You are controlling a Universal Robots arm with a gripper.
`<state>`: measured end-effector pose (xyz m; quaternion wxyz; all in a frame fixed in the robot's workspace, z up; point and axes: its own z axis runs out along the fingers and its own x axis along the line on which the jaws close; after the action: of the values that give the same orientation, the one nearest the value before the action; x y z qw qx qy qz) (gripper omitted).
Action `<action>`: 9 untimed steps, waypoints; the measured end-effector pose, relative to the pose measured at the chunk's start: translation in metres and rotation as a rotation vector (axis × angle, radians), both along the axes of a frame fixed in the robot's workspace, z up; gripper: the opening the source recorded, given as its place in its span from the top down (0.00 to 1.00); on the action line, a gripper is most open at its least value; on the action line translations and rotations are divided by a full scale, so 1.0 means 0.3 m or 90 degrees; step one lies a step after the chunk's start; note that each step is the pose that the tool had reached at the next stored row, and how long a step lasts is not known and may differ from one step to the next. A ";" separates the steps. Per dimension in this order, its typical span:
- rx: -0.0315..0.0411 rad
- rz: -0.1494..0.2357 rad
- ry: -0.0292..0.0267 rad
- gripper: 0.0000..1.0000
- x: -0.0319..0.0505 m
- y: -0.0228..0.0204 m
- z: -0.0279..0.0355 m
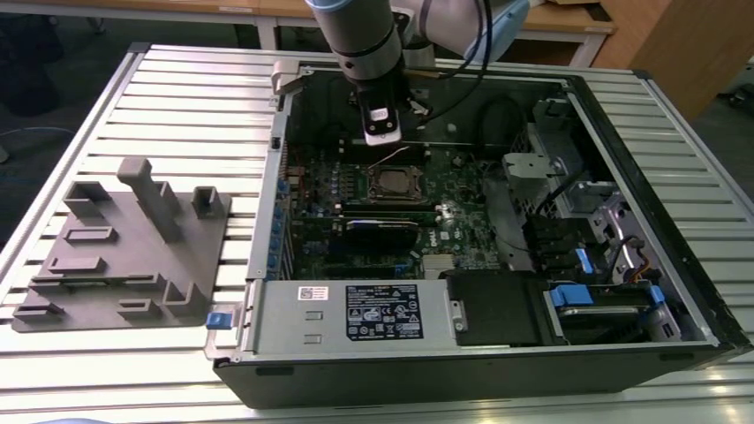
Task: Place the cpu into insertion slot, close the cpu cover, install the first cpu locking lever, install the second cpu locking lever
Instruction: 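Install the first cpu locking lever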
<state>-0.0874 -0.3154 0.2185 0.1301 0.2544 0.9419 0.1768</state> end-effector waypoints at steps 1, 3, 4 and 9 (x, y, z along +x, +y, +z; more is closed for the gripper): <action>-0.0001 0.000 0.0001 0.89 0.000 0.000 0.000; -0.0001 0.000 0.0001 0.89 0.000 0.000 0.000; -0.0001 0.000 0.0001 0.89 0.000 0.000 0.000; -0.0001 0.000 0.0001 0.89 -0.010 0.000 0.000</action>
<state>-0.0905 -0.3154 0.2186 0.1301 0.2544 0.9419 0.1768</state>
